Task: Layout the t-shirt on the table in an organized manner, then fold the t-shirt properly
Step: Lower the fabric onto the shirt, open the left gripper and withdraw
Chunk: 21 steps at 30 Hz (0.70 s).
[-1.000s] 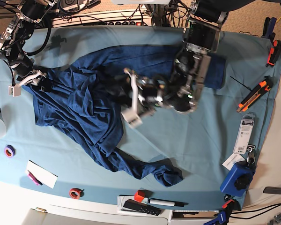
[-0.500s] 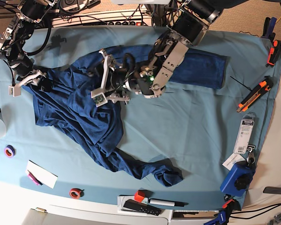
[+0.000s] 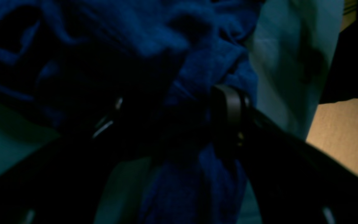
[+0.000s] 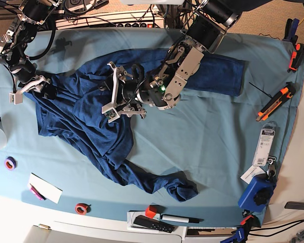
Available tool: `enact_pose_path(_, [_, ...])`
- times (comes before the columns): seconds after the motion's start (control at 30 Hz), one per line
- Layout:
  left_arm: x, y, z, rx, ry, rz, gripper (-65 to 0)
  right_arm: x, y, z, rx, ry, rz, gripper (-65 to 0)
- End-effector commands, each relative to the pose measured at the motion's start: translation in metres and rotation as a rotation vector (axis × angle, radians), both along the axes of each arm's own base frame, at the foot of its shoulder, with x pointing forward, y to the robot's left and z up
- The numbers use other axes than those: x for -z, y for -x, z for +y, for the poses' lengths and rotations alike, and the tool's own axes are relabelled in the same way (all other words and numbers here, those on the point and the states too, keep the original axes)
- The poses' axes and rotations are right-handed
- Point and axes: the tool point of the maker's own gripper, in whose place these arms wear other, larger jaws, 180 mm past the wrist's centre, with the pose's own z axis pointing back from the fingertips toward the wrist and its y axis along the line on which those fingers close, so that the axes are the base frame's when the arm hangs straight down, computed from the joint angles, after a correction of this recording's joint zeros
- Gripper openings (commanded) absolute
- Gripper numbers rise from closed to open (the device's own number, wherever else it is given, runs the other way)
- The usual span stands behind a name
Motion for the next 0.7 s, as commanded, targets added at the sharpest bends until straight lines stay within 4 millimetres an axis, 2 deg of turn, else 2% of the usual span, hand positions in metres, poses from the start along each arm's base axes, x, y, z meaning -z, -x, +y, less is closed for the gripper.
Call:
enact_pose_path(0.0, [-0.020, -0.007, -0.009, 0.000, 0.054, -0.033, -30.2, -0.013, -0.007, -0.006, 0.002, 0.019, -0.039, -28.0])
enact_pose_path(0.2, [-0.018, -0.008, -0.009, -0.025, 0.052, -0.020, -30.3, -0.013, -0.008, -0.007, 0.003, 0.019, -0.042, -28.0])
enact_pose_path(0.33, [-0.013, -0.011, -0.006, -0.067, 0.034, -0.013, -34.3, -0.013, -0.008, -0.007, 0.003, 0.019, -0.042, -28.0])
enact_pose_path(0.5, [-0.010, -0.011, -0.004, -0.076, 0.025, -0.012, -35.5, -0.013, -0.007, -0.007, 0.003, 0.019, -0.042, -28.0])
enact_pose_path(0.57, [-0.010, -0.010, -0.004, -0.076, 0.026, -0.009, -40.9, -0.013, -0.007, -0.007, 0.003, 0.019, -0.042, -28.0])
enact_pose_path(0.67, [-0.009, -0.009, -0.005, -0.076, 0.029, -0.007, -55.1, -0.013, -0.007, -0.007, 0.003, 0.020, -0.041, -28.0])
